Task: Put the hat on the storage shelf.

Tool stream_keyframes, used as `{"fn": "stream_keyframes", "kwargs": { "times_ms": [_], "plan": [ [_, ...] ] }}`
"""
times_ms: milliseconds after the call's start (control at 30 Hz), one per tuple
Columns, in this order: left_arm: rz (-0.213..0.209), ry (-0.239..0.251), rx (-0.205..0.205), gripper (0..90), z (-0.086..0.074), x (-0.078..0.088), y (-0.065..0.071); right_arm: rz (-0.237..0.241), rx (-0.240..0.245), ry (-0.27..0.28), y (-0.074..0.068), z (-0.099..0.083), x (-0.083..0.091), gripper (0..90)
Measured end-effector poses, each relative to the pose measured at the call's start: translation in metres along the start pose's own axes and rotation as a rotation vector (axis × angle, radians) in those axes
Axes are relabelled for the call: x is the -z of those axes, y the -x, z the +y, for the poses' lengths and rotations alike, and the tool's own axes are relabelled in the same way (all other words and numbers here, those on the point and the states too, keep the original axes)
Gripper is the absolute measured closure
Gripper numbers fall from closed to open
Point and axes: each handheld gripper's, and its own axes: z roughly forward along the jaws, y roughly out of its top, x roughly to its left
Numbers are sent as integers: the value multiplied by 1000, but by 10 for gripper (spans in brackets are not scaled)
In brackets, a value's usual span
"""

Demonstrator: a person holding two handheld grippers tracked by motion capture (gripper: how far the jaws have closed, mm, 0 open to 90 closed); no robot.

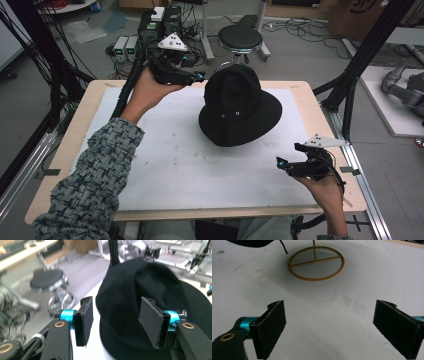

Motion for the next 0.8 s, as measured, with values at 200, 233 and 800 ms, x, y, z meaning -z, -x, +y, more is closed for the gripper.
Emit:
{"fn": "stream_keyframes", "kwargs": {
  "times_ms": [200, 233, 800],
  "plan": [
    [59, -10, 7, 427, -21, 23, -3, 11, 8, 5, 1, 4, -5, 108],
    [62, -2, 21, 427, -26, 28, -5, 14, 5, 1, 1, 5, -6, 108],
    [212, 31, 158, 323, -141, 91, 0, 25, 10, 13, 5, 11, -12, 107]
  ]
}}
